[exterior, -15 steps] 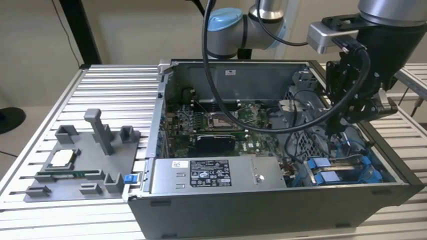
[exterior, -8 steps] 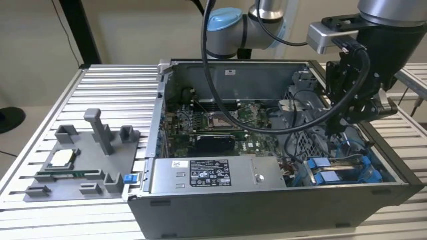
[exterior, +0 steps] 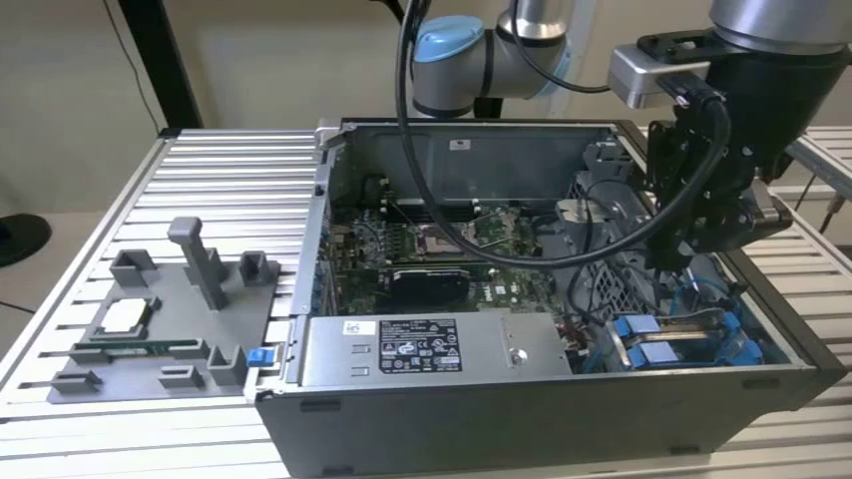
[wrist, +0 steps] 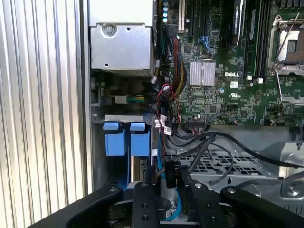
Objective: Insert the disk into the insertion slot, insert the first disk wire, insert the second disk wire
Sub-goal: 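Insert the first disk wire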
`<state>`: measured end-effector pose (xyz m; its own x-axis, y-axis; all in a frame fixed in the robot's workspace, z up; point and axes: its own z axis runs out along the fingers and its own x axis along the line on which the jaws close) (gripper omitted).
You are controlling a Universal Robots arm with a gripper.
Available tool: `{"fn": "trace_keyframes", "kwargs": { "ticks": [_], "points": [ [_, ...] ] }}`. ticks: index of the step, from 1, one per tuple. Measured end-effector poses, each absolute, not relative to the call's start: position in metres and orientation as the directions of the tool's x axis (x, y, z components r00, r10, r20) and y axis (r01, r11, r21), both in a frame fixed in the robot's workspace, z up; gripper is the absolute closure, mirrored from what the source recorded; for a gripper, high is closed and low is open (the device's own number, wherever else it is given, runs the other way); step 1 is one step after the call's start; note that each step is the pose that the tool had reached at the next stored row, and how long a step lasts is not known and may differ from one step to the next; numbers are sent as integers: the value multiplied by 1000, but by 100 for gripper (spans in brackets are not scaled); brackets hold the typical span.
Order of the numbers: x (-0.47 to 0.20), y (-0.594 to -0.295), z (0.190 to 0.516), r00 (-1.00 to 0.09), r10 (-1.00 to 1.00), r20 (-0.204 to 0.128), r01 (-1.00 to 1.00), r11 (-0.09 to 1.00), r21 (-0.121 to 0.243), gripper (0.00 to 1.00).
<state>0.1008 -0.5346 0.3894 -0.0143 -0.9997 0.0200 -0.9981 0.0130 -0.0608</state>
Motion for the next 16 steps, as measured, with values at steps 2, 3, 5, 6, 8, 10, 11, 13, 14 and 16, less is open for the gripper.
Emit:
{"fn": "trace_keyframes", "kwargs": {
  "ticks": [2,3,5,6,8,10,11,13,14,16],
  "points": [
    [100,-535,389,-16,-1000,8,-998,15,-64,0],
    [100,-535,389,-16,-1000,-3,-998,16,-66,0],
    [100,-535,389,-18,-1000,-10,-998,19,-67,0],
    [100,-535,388,-19,-1000,-11,-998,20,-67,0],
    [100,-535,387,-20,-1000,-11,-997,21,-68,0],
    [100,-535,387,-20,-1000,-10,-997,21,-70,0],
    [100,-535,387,-20,-1000,-10,-997,21,-70,0],
    [100,-535,387,-20,-1000,-10,-997,21,-71,0],
    [100,-535,387,-20,-1000,-11,-997,21,-71,0],
    [100,-535,387,-20,-1000,-11,-997,21,-71,0]
  ]
}}
